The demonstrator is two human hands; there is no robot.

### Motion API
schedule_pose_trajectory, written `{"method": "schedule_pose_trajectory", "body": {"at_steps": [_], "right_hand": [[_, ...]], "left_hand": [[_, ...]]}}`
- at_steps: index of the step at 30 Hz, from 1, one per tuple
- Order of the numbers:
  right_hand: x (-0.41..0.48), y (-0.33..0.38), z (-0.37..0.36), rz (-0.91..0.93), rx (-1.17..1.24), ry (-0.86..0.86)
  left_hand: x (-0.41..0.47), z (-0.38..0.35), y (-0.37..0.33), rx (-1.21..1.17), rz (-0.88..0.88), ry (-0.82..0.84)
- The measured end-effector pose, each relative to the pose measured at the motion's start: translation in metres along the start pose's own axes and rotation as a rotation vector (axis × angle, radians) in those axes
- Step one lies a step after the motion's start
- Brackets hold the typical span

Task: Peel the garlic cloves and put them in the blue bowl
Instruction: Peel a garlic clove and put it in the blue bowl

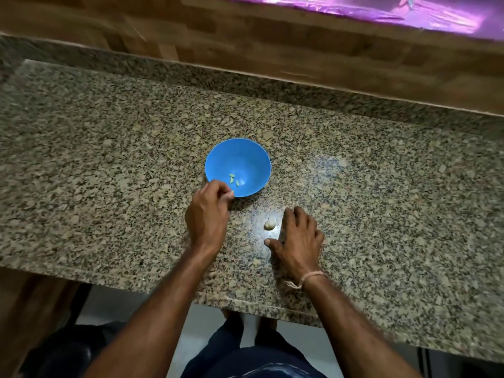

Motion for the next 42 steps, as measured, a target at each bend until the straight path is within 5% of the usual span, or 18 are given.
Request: {"method": "schedule_pose_trajectory", "body": {"at_steps": [9,14,17,28,42], "right_hand": [[0.000,-0.005,-0.002,0.019,0.196,-0.014],[0.001,0.003,-0.002,0.299,0.318,-0.046],[0.009,0.002,0.000,0.350,0.285,-0.085],[-0.021,-0.013,0.026,0.068,1.184,0.024],[-0.039,-0.029,0.051,-0.116,1.811,0.345]], "left_hand": [[0.025,-0.012,-0.007,0.087,-0.153,-0.008],[-0.044,-0.030,0.012,-0.139,-0.019,0.191],[-0.061,-0.050,0.022,-0.282,0.214,0.392],[-0.073,-0.047,-0.027,-1.100,0.602,0.583],[-0.095,-0.036,-0.068,-1.093,0.373,0.489]]}}
Point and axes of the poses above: each hand's wrist, its own x-axis towards the middle knuckle, its own z-axis out of the back of the hand, y = z × x, the point moved 2 cm from there along x, towards the middle knuckle, and after that the axes turned 3 degrees about x, right-handed, at the moved point
